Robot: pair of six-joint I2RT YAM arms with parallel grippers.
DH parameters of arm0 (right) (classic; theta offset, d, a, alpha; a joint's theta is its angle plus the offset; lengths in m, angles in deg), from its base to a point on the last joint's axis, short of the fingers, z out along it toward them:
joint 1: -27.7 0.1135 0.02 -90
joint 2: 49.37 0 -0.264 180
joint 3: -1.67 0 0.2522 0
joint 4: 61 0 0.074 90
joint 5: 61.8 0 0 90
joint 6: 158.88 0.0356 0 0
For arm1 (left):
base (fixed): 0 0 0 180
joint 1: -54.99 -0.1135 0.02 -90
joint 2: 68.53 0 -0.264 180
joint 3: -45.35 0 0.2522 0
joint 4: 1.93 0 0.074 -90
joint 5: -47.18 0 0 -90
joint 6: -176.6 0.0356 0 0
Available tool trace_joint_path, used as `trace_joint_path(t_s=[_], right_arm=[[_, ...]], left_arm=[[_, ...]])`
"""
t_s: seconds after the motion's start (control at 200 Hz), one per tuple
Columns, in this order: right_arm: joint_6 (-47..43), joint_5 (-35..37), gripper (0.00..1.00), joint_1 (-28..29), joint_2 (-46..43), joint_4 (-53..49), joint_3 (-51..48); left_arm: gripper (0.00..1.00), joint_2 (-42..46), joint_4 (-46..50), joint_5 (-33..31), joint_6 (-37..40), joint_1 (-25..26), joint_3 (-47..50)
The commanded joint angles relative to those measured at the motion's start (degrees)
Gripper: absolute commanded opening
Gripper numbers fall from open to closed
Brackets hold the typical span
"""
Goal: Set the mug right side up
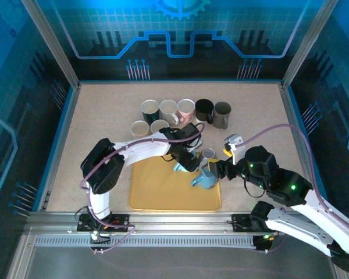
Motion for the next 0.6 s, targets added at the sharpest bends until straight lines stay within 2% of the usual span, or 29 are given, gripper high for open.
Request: trace_joint_path(t_s=[0.0, 0.22, 0.385, 0.595], right_arm=[[0.8, -1.1, 0.74, -0.6, 0.0, 1.6, -0.6], [1.0, -0.6, 0.74, -0.6, 0.0, 1.7, -1.0], [1.4, -0.5, 0.74, -0.7, -0.6, 1.0, -0.6], [2.3, -0.7, 0.74, -0.6, -0.7, 0.6, -0.1]], left_arm=[[0.79, -0.2, -0.6, 1.3, -0.3, -0.7, 0.0], [0.50, 3.6, -0.1, 0.7, -0.6, -1.4, 1.1], [0.49, 9.4, 1.6, 0.3, -0.7, -1.5, 1.4], [0.51, 23.0, -0.1, 1.7, -4.1, -1.5, 4.0]])
